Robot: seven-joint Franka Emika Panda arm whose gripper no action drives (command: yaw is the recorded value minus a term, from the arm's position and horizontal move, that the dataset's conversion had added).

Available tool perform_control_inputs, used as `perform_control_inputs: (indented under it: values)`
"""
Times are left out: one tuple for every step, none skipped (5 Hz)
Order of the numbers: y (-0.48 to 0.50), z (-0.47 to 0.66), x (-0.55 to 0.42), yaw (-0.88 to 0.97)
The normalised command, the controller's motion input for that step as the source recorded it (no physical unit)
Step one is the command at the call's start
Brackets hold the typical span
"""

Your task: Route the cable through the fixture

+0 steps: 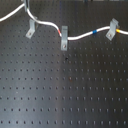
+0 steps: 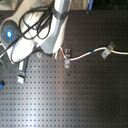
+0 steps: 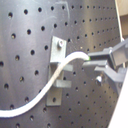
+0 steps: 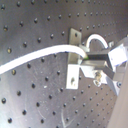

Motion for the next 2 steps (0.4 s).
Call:
perform_control_inputs:
  values:
    - [-0.059,0.25,-0.112,0.15]
    - [-0.206,0.01,-0.441,0.05]
